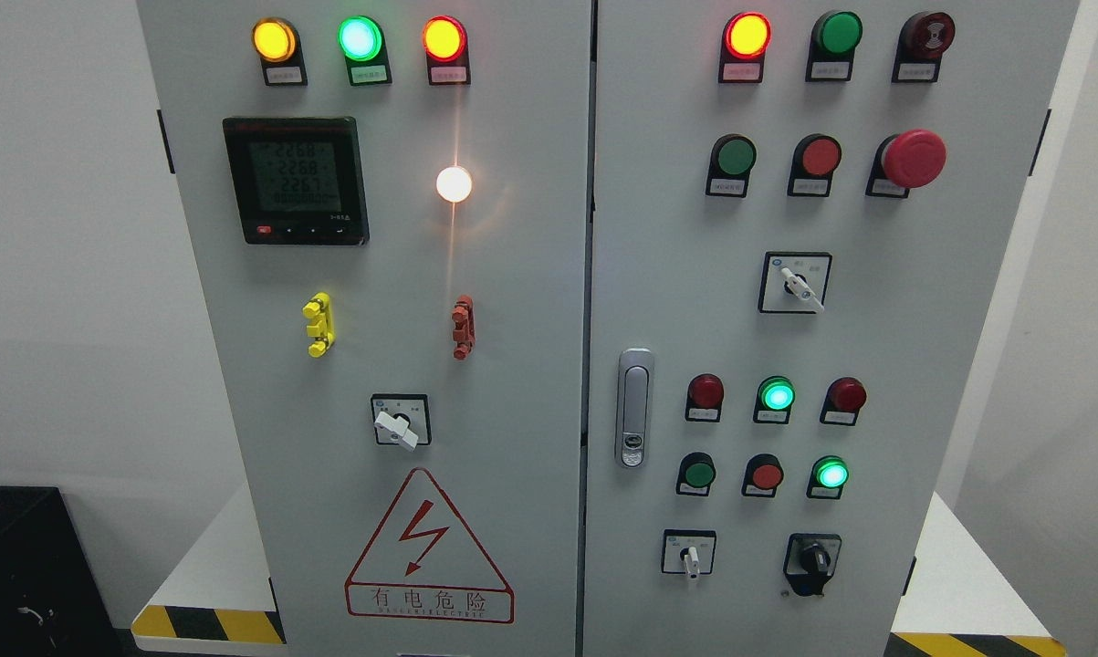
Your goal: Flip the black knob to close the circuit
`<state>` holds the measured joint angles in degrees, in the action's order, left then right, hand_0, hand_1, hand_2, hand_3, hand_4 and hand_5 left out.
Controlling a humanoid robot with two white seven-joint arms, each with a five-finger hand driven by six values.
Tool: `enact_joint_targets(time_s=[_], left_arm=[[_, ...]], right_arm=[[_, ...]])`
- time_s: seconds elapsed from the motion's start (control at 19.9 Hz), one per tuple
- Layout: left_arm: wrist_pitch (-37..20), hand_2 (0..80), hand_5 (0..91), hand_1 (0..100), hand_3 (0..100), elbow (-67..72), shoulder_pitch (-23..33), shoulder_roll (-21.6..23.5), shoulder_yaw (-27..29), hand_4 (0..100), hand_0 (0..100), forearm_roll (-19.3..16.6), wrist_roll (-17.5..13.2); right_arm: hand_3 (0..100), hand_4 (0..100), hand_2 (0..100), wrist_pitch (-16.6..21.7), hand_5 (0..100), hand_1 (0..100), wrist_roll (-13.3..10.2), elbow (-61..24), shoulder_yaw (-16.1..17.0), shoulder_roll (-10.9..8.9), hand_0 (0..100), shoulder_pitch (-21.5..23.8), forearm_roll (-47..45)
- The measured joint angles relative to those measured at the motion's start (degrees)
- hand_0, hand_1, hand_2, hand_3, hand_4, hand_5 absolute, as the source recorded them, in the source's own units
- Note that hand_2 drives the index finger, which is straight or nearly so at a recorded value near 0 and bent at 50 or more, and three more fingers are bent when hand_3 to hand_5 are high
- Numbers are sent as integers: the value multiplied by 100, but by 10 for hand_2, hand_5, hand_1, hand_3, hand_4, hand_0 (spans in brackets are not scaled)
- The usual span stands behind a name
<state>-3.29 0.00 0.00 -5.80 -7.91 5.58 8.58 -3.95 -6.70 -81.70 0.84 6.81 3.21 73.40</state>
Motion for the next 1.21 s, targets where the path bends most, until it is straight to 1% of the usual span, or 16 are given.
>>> enact_joint_targets(time_s=[0.3,0.55,0.65,0.8,0.95,1.1,1.21], left_arm=[[0,0,0,556,0,0,0,0,0,0,120,1,0],[0,0,0,556,0,0,0,0,0,0,120,0,0],[0,0,0,556,0,0,0,0,0,0,120,0,0],[0,0,0,556,0,0,0,0,0,0,120,0,0],[0,0,0,556,0,0,0,0,0,0,120,0,0],[0,0,0,556,0,0,0,0,0,0,120,-1,0],[0,0,0,556,0,0,0,0,0,0,120,0,0]], right_arm=[[1000,930,920,-180,983,0,244,-455,152,-8,0,-173,23],[1000,931,919,-411,984,0,448,-784,252,-14,0,-260,29],[1000,931,920,-448,984,0,484,-898,289,-20,0,-335,30],[1000,931,919,-503,984,0,622,-1042,328,-36,0,-432,31],[1000,931,919,-595,984,0,709,-1158,358,-95,0,-584,32],[1000,931,919,-689,984,0,896,-1245,374,-181,0,-772,32],[1000,931,918,-745,985,0,976,-1297,387,-268,0,-890,30]])
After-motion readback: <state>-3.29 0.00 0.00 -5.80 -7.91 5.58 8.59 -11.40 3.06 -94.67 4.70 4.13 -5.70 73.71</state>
